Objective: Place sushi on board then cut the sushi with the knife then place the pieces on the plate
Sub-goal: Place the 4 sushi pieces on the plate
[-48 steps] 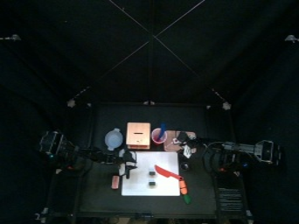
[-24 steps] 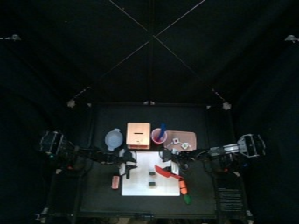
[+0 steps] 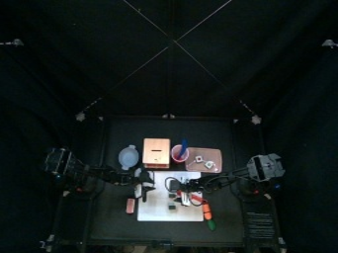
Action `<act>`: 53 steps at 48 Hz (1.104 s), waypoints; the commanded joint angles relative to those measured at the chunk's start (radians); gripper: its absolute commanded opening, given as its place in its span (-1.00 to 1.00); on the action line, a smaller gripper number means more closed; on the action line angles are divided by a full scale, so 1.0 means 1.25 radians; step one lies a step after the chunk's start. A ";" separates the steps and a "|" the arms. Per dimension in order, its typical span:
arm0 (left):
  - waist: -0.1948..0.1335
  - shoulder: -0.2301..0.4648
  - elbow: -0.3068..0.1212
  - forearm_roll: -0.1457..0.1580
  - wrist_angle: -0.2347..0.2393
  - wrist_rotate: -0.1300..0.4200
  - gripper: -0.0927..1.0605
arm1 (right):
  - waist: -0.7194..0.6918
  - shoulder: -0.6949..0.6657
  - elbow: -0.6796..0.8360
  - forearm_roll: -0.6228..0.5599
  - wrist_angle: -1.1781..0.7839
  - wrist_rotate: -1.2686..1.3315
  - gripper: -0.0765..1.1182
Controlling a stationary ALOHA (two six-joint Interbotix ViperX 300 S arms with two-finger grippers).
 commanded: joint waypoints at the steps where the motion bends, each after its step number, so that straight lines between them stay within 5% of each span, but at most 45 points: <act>1: 0.002 -0.004 -0.015 -0.001 -0.002 0.001 0.46 | -0.005 0.005 -0.036 -0.002 -0.002 -0.001 0.60; 10: 0.002 -0.004 -0.013 -0.001 -0.002 0.002 0.46 | -0.005 0.042 -0.061 -0.016 -0.002 -0.001 0.53; 21: 0.002 -0.004 -0.011 -0.001 -0.002 0.002 0.46 | -0.005 0.058 -0.074 -0.022 -0.001 0.000 0.12; 28: 0.002 -0.004 -0.007 -0.001 -0.002 0.001 0.46 | -0.017 0.038 -0.061 -0.021 0.006 0.000 0.03; 53: 0.002 -0.004 -0.009 -0.001 -0.002 0.001 0.46 | -0.243 -0.297 0.169 -0.022 0.118 0.002 0.04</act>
